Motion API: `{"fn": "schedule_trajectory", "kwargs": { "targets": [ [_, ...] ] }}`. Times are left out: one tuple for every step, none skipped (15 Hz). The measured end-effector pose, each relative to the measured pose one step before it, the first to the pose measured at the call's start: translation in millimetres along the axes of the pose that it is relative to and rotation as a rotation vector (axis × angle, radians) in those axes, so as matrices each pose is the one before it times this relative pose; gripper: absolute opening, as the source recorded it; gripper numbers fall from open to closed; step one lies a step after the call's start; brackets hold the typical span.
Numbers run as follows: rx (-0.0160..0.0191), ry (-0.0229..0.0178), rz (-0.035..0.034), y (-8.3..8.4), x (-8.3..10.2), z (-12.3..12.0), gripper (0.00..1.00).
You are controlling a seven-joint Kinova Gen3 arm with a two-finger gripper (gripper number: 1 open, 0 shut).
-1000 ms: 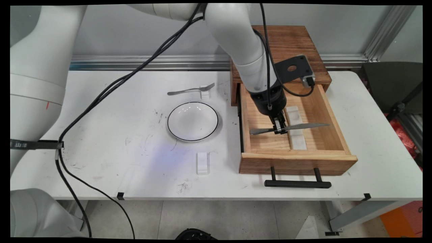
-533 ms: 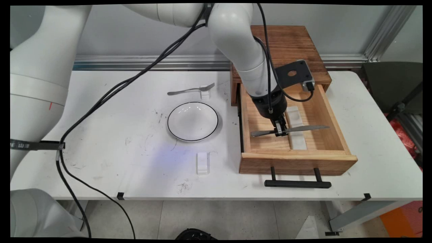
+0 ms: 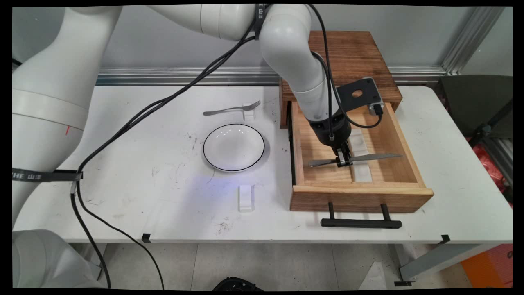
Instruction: Place the picked object into the drawer
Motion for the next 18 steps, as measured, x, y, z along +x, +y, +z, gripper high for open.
{"fn": "schedule_trajectory", "kwargs": {
  "targets": [
    [0.00012,-0.00098,-0.00335,-0.33,-0.74,2.46,0.00],
    [-0.00029,-0.00124,-0.00244,0.08,-0.68,1.69,0.00],
    [-0.00002,-0.00119,-0.00256,0.13,-0.72,1.69,0.00],
    [0.00004,-0.00172,-0.00426,0.22,-1.14,2.60,0.00],
    [-0.00011,-0.00095,-0.00192,0.18,-0.57,1.32,0.00],
    [-0.00004,-0.00062,-0.00213,0.18,-0.56,1.58,0.00],
    [-0.00024,-0.00042,-0.00166,0.25,-0.47,1.61,0.00],
    [-0.00032,0.00005,-0.00131,0.24,-0.44,1.59,0.00],
    [-0.00002,0.00048,-0.00076,0.16,-0.43,1.48,0.00],
    [-0.00011,0.00094,-0.00025,0.25,-0.32,1.68,0.00],
    [-0.00007,0.00059,0.00023,0.14,-0.17,1.12,0.00],
    [-0.00012,0.00083,0.00034,0.17,-0.30,1.29,0.00],
    [-0.00036,0.00096,0.00039,0.23,-0.25,1.22,0.00],
    [-0.00043,0.00076,0.00079,0.19,-0.37,1.39,0.00],
    [-0.00055,0.00044,0.00088,0.21,-0.24,0.97,0.00],
    [-0.00114,0.00095,0.00153,0.31,-0.41,1.60,0.00],
    [-0.00070,0.00033,0.00131,0.18,-0.49,1.28,0.00],
    [-0.00065,0.00067,0.00163,0.11,-0.52,1.42,0.00]
  ]
}}
